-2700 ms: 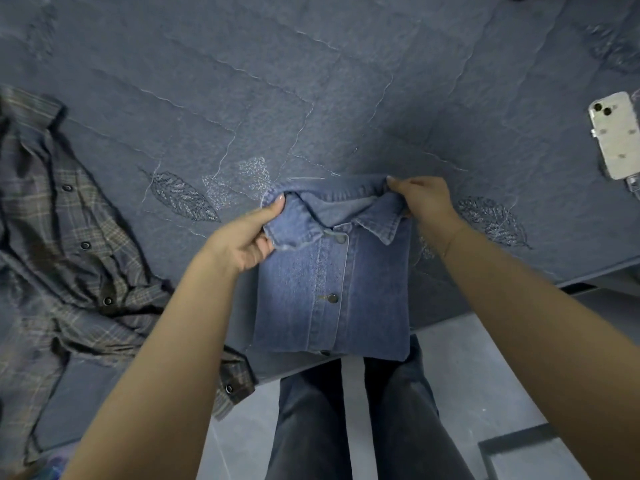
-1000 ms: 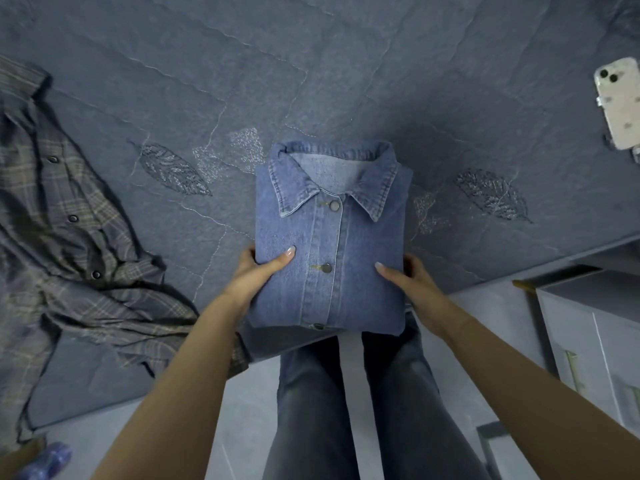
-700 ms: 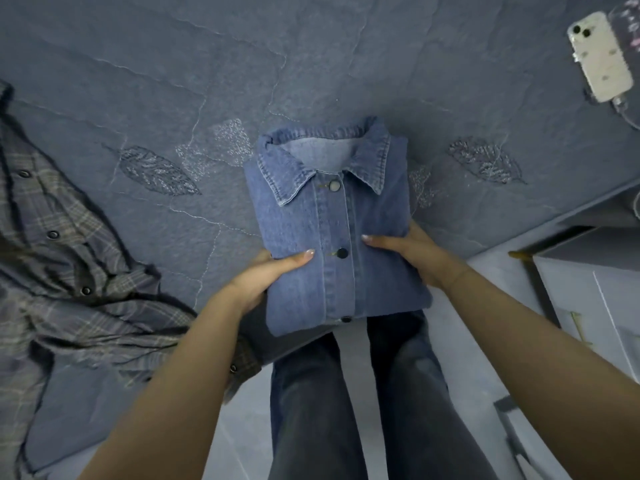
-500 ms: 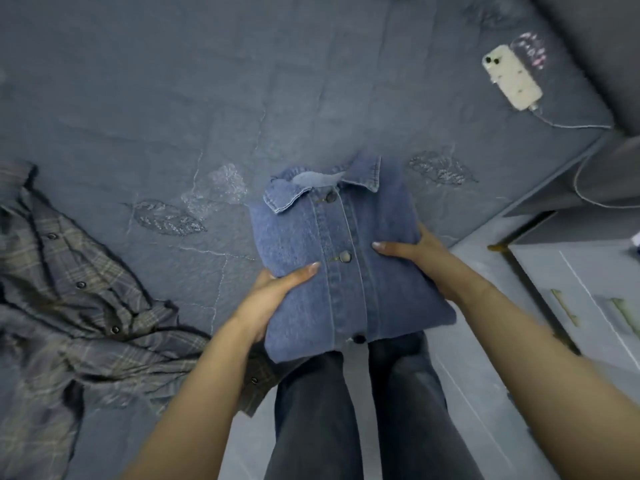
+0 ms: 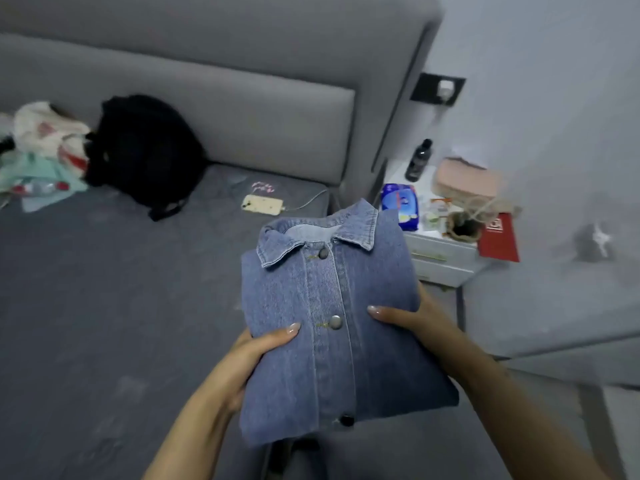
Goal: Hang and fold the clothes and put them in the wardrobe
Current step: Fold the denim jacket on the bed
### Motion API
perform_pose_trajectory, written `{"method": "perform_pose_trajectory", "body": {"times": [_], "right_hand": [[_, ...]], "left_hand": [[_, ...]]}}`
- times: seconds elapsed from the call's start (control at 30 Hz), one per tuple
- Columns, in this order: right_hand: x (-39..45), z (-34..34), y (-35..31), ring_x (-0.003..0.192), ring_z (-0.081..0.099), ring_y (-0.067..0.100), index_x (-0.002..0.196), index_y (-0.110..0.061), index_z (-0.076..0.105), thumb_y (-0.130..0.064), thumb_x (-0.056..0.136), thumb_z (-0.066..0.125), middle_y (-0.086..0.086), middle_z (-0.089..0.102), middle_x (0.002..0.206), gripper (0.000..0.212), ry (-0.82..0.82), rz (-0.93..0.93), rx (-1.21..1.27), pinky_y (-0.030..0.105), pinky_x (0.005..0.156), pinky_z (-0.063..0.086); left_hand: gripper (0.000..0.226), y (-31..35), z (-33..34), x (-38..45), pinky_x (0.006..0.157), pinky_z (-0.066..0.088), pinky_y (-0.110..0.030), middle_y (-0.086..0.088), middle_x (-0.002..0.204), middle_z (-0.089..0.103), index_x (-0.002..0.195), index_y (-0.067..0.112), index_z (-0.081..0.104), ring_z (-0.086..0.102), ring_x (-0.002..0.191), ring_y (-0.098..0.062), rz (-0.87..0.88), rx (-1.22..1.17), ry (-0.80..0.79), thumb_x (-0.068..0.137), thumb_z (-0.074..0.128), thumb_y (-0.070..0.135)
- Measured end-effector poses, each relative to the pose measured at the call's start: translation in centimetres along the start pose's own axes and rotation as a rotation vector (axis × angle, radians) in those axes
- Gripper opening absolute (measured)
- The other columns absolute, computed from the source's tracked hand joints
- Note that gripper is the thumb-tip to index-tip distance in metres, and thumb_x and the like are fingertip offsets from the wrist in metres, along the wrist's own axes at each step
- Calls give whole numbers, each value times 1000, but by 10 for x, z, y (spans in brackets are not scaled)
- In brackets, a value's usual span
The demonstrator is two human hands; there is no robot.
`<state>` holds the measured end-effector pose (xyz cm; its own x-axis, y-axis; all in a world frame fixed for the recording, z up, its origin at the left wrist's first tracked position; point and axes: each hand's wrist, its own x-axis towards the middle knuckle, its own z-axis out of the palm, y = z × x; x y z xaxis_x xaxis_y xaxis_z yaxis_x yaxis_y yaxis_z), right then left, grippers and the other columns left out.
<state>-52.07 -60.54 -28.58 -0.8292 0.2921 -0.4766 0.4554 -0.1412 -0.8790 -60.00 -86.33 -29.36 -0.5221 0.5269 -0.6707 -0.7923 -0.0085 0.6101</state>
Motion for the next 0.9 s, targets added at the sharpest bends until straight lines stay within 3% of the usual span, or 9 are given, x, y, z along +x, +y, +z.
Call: {"method": "perform_pose_trajectory", "body": {"times": [0.17, 0.33, 0.47, 0.63, 0.77, 0.9], "right_hand": [[-104, -123, -22, 98, 70, 13, 129, -25, 51, -21, 62, 85, -7, 72, 112, 76, 268, -119, 160, 25, 70, 58], [-229, -234, -26, 102, 69, 18, 131, -24, 51, -23, 63, 84, -3, 70, 116, 77, 522, -209, 223, 36, 81, 59], [-332, -305, -16, 92, 72, 13, 123, -30, 53, -23, 59, 85, -10, 73, 103, 71, 725, -292, 292, 23, 65, 58], [-433, -368, -9, 91, 72, 11, 116, -38, 53, -23, 58, 90, -12, 73, 100, 71, 944, -350, 347, 23, 63, 58], [-501, -408, -14, 98, 71, 17, 126, -34, 52, -29, 59, 87, -6, 72, 111, 76, 1141, -385, 356, 33, 74, 59], [-551, -442, -34, 98, 71, 19, 118, -34, 57, -26, 63, 85, -5, 73, 108, 62, 1270, -459, 326, 30, 71, 59]], "left_hand": [[60, 5, 148, 6, 73, 59, -44, -23, 114, 68, 119, 2, 63, 67, 101, -41, -53, 206, -232, 63, 82, 15], [48, -26, 302, -7, 76, 58, -44, -24, 117, 67, 111, 5, 71, 66, 105, -41, -105, 390, -487, 65, 84, 15], [42, -63, 419, -35, 74, 58, -42, -21, 115, 68, 99, 11, 77, 68, 102, -39, -114, 506, -702, 59, 89, 17], [48, -105, 539, -67, 77, 58, -44, -21, 117, 68, 114, 7, 68, 67, 105, -39, -103, 624, -917, 69, 83, 14], [49, -130, 636, -89, 73, 59, -41, -20, 114, 69, 116, 5, 65, 68, 101, -38, -134, 726, -1094, 70, 80, 15], [53, -141, 723, -106, 73, 58, -42, -19, 116, 69, 119, 8, 64, 68, 103, -37, -118, 750, -1292, 70, 81, 17]]}}
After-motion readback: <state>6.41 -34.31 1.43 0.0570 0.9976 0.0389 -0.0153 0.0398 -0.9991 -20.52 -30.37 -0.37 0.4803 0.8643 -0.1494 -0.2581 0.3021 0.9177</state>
